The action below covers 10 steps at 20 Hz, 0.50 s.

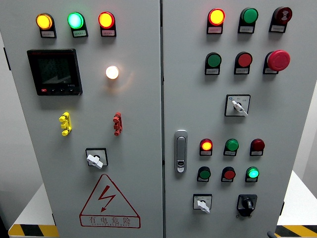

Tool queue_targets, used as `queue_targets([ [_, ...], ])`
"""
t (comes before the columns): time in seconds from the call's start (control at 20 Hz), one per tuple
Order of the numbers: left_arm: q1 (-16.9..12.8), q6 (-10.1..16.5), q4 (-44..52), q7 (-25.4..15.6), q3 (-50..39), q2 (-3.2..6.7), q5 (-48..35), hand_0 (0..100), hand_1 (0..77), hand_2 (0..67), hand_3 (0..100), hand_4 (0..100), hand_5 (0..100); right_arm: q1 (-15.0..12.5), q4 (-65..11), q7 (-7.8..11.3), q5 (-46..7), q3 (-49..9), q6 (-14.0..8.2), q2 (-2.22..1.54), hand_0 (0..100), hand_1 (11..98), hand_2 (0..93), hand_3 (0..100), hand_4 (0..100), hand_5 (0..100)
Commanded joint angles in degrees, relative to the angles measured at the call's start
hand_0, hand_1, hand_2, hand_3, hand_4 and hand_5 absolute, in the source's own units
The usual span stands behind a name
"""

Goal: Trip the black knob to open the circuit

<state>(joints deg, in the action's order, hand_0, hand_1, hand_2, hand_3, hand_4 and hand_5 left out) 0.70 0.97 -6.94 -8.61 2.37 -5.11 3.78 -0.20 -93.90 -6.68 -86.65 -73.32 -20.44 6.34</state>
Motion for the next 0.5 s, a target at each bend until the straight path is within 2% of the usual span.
queue_targets([
  [0.0,0.0,0.0,0.0,0.0,0.0,0.01,0.0,0,3.0,13.0,21,7,1,-1.4,-1.5,-0.08,-0.2,0.0,0.1,0.07,100,57.4,9.2,24,23,51],
  [0.1,0.0,0.0,0.0,0.0,0.0,0.01,0.0,0,3.0,13.0,21,7,1,-2.2,-2.3,-0.08,-0.4,0.0,0.1,0.16,100,57.6,9.4,21,21,48],
  [0.25,0.0,0.0,0.0,0.0,0.0,0.01,0.0,0,3.0,13.0,21,7,1,-3.0,-2.8,-0.08,-1.9,0.0,0.1,0.07,100,58.1,9.4,21,20,47],
  [0.45,0.0,0.0,0.0,0.0,0.0,-0.08,0.0,0,3.0,13.0,21,7,1,-4.2,-2.8,-0.08,-2.9,0.7,1.0,1.04,100,57.7,9.5,20,19,47],
])
